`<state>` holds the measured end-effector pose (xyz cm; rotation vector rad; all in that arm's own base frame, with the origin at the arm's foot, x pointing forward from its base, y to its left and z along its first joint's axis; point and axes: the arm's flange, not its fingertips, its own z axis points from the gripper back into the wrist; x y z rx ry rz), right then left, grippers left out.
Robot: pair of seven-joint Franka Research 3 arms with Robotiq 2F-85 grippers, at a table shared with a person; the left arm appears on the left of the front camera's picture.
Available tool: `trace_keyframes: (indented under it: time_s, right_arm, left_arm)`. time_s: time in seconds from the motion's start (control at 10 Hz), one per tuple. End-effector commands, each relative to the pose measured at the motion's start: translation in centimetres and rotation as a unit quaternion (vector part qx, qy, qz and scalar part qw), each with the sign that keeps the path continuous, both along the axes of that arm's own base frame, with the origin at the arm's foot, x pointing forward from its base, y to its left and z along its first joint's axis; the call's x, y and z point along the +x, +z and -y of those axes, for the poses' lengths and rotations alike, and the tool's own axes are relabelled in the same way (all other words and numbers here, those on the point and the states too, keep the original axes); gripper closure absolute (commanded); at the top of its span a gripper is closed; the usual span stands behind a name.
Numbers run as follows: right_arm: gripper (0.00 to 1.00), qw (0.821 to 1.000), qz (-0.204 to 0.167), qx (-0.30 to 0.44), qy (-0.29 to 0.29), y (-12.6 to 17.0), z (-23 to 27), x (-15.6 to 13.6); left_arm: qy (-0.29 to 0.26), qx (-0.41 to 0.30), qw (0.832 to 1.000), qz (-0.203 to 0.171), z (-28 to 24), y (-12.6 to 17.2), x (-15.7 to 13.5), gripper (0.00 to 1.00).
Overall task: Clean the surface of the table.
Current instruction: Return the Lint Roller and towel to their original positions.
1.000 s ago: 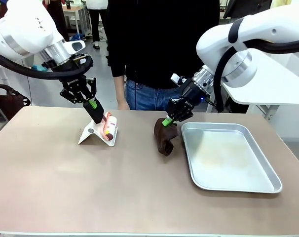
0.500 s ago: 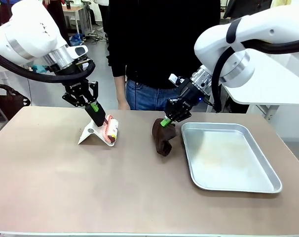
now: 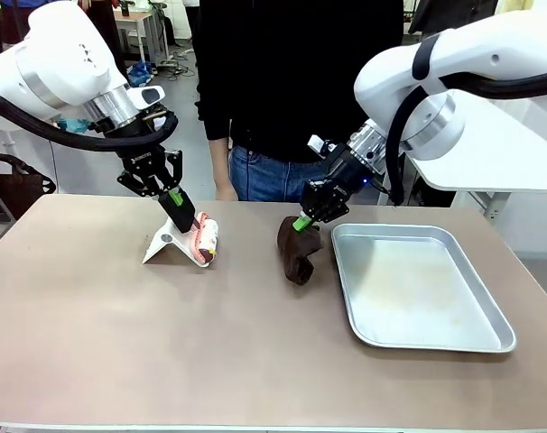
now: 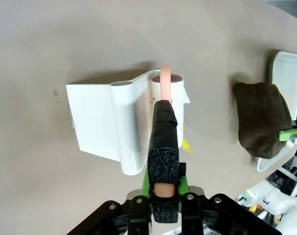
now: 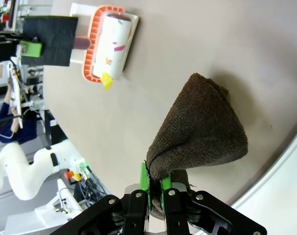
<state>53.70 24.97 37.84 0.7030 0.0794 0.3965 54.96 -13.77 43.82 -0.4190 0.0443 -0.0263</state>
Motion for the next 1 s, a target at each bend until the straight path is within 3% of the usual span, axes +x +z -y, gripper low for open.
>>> trace_keyframes:
  time_s: [0.0, 0.1, 0.2, 0.3, 0.5, 0.6, 0.7, 0.9]
  right_arm:
    - [0.9, 1.0, 0.0, -0.004, 0.014, -0.1, -0.2, 0.6]
    - [0.46, 1.0, -0.004, -0.005, 0.017, -0.2, -0.2, 0.7]
    - [0.33, 1.0, -0.006, -0.008, 0.019, -0.2, -0.2, 0.7]
    - [0.0, 1.0, -0.008, -0.008, 0.02, -0.2, -0.2, 0.7]
    - [0.0, 1.0, -0.015, -0.008, 0.022, -0.3, -0.2, 1.0]
    - [0.08, 1.0, -0.02, -0.011, 0.021, -0.4, -0.1, 1.0]
    - [0.0, 0.999, -0.03, -0.021, 0.014, -0.3, 0.2, 0.8]
    - [0.0, 0.996, -0.063, -0.066, 0.003, 0.3, 0.7, 0.3]
  left_arm:
    - [0.01, 0.013, 1.0, -0.018, 0.0, -0.2, 0.2, 0.78]
    - [0.012, 0.011, 1.0, -0.023, 0.0, -0.2, 0.2, 0.53]
    - [0.011, 0.012, 1.0, -0.023, -0.1, -0.2, 0.2, 0.19]
    - [0.013, 0.013, 1.0, -0.023, -0.2, -0.1, 0.2, 0.0]
    - [0.025, 0.014, 0.999, -0.021, -0.9, 0.0, 0.2, 0.0]
    - [0.031, 0.013, 0.999, -0.021, -1.7, 0.1, 0.0, 0.0]
    - [0.036, 0.018, 0.999, -0.019, -2.5, 0.2, -0.2, 0.0]
    - [0.04, 0.023, 0.999, -0.014, -3.6, 0.5, -0.8, 0.0]
